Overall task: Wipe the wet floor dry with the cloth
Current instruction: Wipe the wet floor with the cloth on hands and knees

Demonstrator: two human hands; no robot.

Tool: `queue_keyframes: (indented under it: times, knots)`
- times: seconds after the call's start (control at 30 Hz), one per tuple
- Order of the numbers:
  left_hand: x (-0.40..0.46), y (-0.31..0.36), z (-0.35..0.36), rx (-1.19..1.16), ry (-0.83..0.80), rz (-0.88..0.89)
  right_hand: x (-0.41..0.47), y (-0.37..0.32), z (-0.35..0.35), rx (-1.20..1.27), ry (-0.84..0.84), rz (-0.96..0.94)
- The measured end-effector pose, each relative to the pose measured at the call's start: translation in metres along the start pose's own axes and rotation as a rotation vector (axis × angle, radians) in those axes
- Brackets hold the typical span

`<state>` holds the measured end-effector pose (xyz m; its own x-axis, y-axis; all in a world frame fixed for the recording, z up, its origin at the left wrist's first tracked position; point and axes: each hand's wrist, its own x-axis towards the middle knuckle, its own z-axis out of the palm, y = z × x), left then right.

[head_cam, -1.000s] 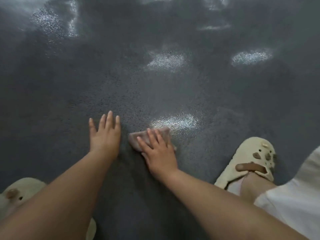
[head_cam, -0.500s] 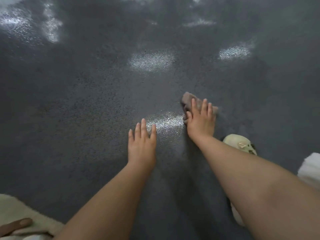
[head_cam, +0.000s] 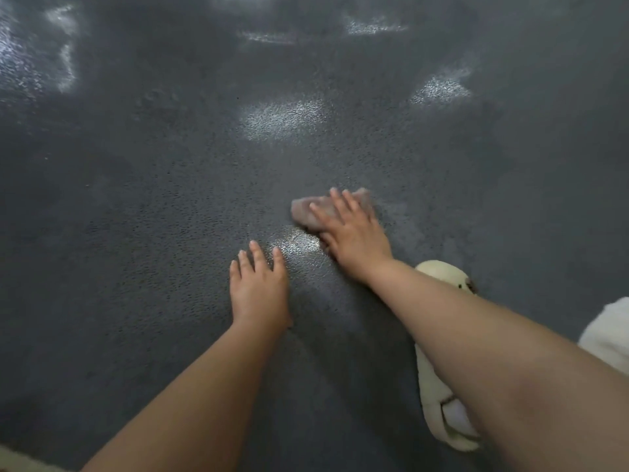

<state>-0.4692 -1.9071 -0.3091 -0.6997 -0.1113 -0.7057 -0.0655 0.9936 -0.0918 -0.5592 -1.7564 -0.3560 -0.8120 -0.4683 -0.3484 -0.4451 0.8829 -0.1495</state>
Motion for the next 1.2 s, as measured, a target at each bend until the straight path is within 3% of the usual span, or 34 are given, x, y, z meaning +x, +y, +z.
queue_keyframes:
  times: [0.23,0.33,0.4,0.53,0.6,0.87,1.2]
  knots:
    - [0.000,0.003,0.000,0.019,-0.015,0.003,0.019,0.055,-0.019,0.175,0.070,0.722]
    - [0.002,0.003,0.000,0.035,-0.043,0.025,0.022,0.028,-0.019,0.300,0.073,0.877]
    - [0.003,0.000,-0.003,0.013,-0.072,0.038,0.018,-0.001,-0.018,0.313,0.022,0.794]
    - [-0.007,-0.015,-0.019,-0.031,-0.115,0.103,-0.012,-0.047,-0.014,0.231,-0.180,0.344]
    - [-0.020,-0.018,-0.028,-0.068,-0.081,0.121,-0.025,-0.046,-0.026,0.246,-0.271,0.221]
    - [-0.110,0.000,-0.055,-0.205,0.049,0.091,-0.098,-0.053,-0.087,0.203,-0.320,0.246]
    - [-0.209,0.015,-0.076,-0.230,0.230,0.076,-0.184,-0.096,-0.134,0.296,-0.057,0.215]
